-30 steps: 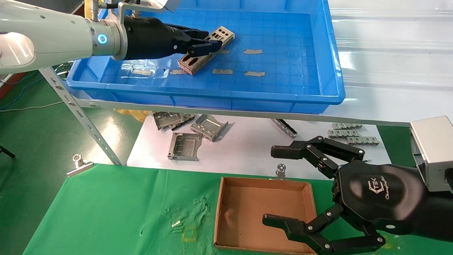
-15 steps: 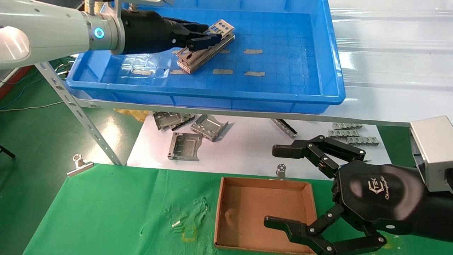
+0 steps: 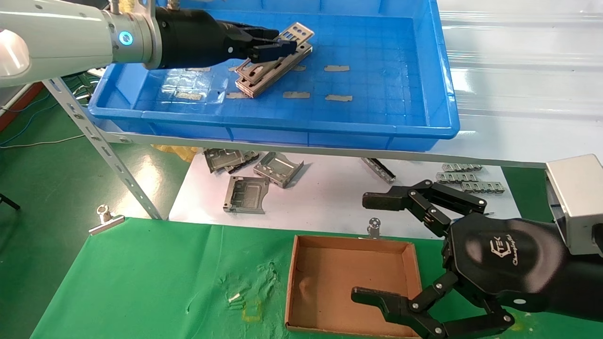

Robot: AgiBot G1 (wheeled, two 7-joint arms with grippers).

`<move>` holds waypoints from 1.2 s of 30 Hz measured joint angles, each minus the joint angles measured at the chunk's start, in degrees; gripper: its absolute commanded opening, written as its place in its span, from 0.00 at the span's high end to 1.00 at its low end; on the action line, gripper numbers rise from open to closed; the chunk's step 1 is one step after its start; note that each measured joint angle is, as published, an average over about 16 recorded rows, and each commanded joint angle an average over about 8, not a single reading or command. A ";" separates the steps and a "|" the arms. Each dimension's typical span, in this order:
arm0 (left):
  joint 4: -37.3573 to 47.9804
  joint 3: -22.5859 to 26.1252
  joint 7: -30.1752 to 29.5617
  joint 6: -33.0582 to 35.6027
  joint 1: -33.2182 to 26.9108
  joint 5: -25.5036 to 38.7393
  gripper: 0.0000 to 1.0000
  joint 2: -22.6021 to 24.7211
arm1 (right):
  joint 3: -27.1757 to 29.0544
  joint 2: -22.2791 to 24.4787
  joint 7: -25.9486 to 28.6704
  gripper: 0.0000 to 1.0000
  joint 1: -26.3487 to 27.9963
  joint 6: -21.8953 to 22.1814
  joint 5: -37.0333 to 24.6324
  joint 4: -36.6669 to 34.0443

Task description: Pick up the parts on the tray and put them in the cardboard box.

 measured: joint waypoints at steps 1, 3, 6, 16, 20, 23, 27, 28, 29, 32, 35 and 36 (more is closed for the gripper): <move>0.02 -0.16 0.08 0.65 -0.12 -0.29 1.00 -0.20 | 0.00 0.00 0.00 0.00 0.00 0.00 0.00 0.00; -0.02 -0.54 0.37 2.30 -0.33 -0.96 1.00 -0.72 | 0.00 0.00 0.00 0.00 0.00 0.00 0.00 0.00; -0.19 -1.12 1.05 5.59 -0.59 -2.00 1.00 -1.76 | 0.00 0.00 0.00 0.00 0.00 0.00 0.00 0.00; -2.97 -1.98 5.41 21.40 0.32 -4.37 1.00 -6.65 | 0.00 0.00 0.00 0.00 0.00 0.00 0.00 0.00; -7.31 -0.98 7.08 26.71 2.54 -5.61 1.00 -8.87 | 0.00 0.00 0.00 0.00 0.00 0.00 0.00 0.00; -12.58 0.71 7.59 29.34 4.97 -7.09 1.00 -10.95 | 0.00 0.00 0.00 0.00 0.00 0.00 0.00 0.00; -21.19 3.79 7.50 30.41 9.00 -8.64 1.00 -13.53 | 0.00 0.00 0.00 0.00 0.00 0.00 0.00 0.00; -23.47 4.60 7.35 30.12 10.17 -8.94 1.00 -14.05 | 0.00 0.00 0.00 0.00 0.00 0.00 0.00 0.00; -25.80 5.40 7.14 29.59 11.42 -9.23 1.00 -14.51 | 0.00 0.00 0.00 0.00 0.00 0.00 0.00 0.00; -32.52 7.68 6.61 26.83 15.36 -9.78 1.00 -15.61 | 0.00 0.00 0.00 0.00 0.00 0.00 0.00 0.00; -37.89 9.59 6.55 22.70 19.39 -9.45 1.00 -15.79 | 0.00 0.00 0.00 0.00 0.00 0.00 0.00 0.00; -39.22 10.10 6.74 21.11 20.70 -9.06 1.00 -15.55 | 0.00 0.00 0.00 0.00 0.00 0.00 0.00 0.00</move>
